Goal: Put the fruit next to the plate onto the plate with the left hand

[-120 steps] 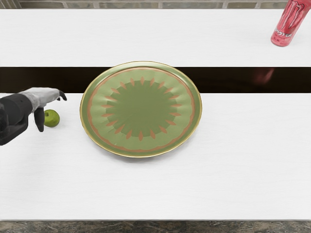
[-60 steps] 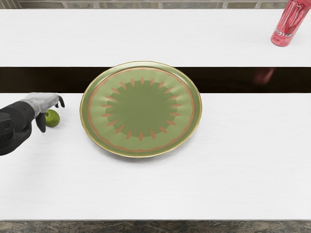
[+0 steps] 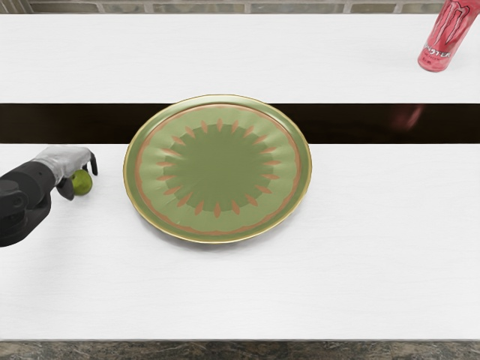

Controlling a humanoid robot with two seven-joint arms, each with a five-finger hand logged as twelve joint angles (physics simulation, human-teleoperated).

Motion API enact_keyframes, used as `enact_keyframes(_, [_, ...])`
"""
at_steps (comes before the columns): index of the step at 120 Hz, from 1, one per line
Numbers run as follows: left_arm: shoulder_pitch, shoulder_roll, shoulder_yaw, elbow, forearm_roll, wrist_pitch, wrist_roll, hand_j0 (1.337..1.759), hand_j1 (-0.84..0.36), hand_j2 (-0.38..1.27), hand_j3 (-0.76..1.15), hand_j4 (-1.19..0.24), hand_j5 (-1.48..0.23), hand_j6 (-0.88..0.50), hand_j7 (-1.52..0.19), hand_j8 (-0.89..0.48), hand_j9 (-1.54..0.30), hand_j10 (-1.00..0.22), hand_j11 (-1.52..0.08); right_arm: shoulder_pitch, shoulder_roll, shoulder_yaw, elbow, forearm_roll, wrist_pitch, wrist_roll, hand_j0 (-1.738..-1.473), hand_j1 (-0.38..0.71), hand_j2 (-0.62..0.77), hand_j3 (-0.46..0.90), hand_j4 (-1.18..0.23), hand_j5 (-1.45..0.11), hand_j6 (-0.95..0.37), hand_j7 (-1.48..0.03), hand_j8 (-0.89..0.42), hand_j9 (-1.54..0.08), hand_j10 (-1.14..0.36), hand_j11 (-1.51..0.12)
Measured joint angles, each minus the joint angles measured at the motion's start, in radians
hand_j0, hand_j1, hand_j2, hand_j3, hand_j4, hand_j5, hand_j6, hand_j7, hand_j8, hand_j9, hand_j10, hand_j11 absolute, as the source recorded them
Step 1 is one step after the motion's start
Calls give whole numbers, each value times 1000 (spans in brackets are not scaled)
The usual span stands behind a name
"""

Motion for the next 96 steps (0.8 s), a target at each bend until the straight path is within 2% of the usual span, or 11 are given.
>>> enact_keyframes(11, [6,-1,1,0,1,1,0,1655,-260,76,0,-542,-697,-474,-707,-535,-705,-538,-703,0,0,0,0,0,0,0,-1658,-310,-7,0,-33,-43,-33,-43,-33,-43,-33,-43])
enact_keyframes(25, [8,0,2,0,1,1,0,1653,-288,131,0,-611,-808,-420,-831,-495,-833,-623,-832,0,0,0,0,0,0,0,-1658,-310,-7,0,-33,-43,-33,-43,-33,-43,-33,-43])
enact_keyframes(31, [6,0,4,0,0,-1,0,1651,-326,226,0,-577,-887,-368,-907,-468,-909,-672,-907,0,0,0,0,0,0,0,-1658,-310,-7,0,-33,-43,-33,-43,-33,-43,-33,-43])
enact_keyframes(51, [4,0,9,2,-2,-5,0,1646,-325,181,0,-489,-1047,-268,-1064,-373,-1066,-768,-1065,0,0,0,0,0,0,0,-1658,-310,-7,0,-33,-43,-33,-43,-33,-43,-33,-43])
enact_keyframes(64, [-4,-1,9,5,-11,-8,0,1646,-364,256,0,-444,-1120,-213,-1114,-345,-1112,-802,-1113,0,0,0,0,0,0,0,-1658,-310,-6,0,-33,-43,-33,-43,-33,-43,-33,-43])
enact_keyframes(76, [-34,-5,9,15,-20,-11,0,1646,-409,325,0,-389,-1171,-169,-1140,-306,-1135,-822,-1138,0,0,0,0,0,0,0,-1658,-310,-6,0,-33,-43,-33,-43,-33,-43,-33,-43])
enact_keyframes(96, [-141,-14,7,21,-53,-19,-1,1645,-451,360,0,-336,-1213,-130,-1158,-265,-1158,-839,-1164,0,0,0,0,0,0,0,-1658,-310,-6,0,-33,-43,-33,-43,-33,-43,-33,-43])
